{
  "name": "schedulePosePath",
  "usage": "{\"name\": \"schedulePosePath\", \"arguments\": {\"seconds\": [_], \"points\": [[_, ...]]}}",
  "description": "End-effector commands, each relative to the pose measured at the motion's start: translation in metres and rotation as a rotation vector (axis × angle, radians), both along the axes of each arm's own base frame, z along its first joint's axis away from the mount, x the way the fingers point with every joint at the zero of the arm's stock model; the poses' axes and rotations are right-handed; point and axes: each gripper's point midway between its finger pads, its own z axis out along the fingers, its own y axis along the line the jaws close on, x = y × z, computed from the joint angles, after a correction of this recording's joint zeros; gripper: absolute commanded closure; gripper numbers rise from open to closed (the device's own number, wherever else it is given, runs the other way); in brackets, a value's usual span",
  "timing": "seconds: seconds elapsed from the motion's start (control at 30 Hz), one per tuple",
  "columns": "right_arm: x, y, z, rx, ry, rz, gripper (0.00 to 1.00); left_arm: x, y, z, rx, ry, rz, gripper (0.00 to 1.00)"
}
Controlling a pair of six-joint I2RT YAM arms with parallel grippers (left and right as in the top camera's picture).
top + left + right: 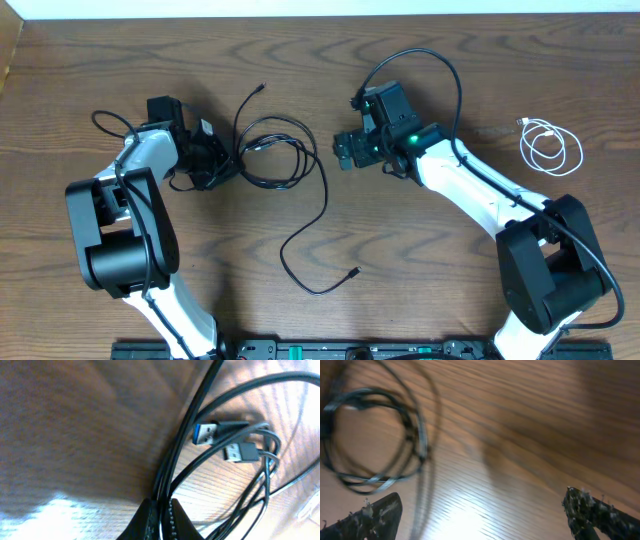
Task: Untangle cables
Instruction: 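Lower the right gripper and release the black cable onto the table, then grasp the black cables again with the right gripper near the left gripper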
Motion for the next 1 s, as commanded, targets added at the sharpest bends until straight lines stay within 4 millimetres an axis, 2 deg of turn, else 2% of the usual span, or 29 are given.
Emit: {"name": "schedulePosePath", "arguments": {"seconds": [0.0, 0.03, 0.1, 0.13, 0.17, 0.27, 0.37, 0.43, 0.53, 0.63, 0.77, 0.87, 0.97], "points": [[-0.004, 0.022, 0.007, 0.082, -0.005, 0.084, 0.17, 0.003, -0.013, 0.009, -0.074, -0.078, -0.085, 0.92], [-0.003, 0.024, 0.008, 0.092, -0.010, 0.089, 0.27, 0.004, -0.015, 0.011, -0.089, -0.093, -0.099, 0.92], [-0.002, 0.032, 0.014, 0.111, -0.042, 0.131, 0.54, 0.005, -0.018, 0.014, -0.109, -0.114, -0.118, 0.92], [-0.002, 0.038, 0.018, 0.117, -0.072, 0.175, 0.64, 0.005, -0.019, 0.014, -0.112, -0.115, -0.119, 0.92], [-0.003, 0.043, 0.021, 0.119, -0.099, 0.215, 0.65, 0.005, -0.019, 0.014, -0.112, -0.115, -0.120, 0.92], [-0.003, 0.056, 0.024, 0.104, -0.170, 0.299, 0.59, 0.005, -0.022, 0.015, -0.115, -0.121, -0.132, 0.93], [-0.005, 0.065, 0.018, 0.079, -0.206, 0.363, 0.57, 0.006, -0.028, 0.017, -0.128, -0.141, -0.160, 0.93], [-0.007, 0.070, 0.008, 0.063, -0.212, 0.398, 0.56, 0.006, -0.034, 0.020, -0.148, -0.162, -0.187, 0.92], [-0.008, 0.083, -0.015, 0.042, -0.228, 0.448, 0.42, 0.007, -0.039, 0.021, -0.151, -0.172, -0.204, 0.92], [-0.002, 0.091, -0.033, 0.046, -0.239, 0.452, 0.33, 0.007, -0.039, 0.020, -0.145, -0.172, -0.205, 0.92], [0.010, 0.097, -0.048, 0.058, -0.286, 0.444, 0.36, 0.006, -0.027, 0.010, -0.067, -0.123, -0.163, 0.92], [0.017, 0.105, -0.044, 0.081, -0.342, 0.446, 0.38, 0.003, -0.025, 0.007, -0.049, -0.094, -0.146, 0.92], [0.022, 0.112, -0.033, 0.085, -0.413, 0.472, 0.37, 0.003, -0.031, 0.009, -0.058, -0.115, -0.187, 0.92]]}}
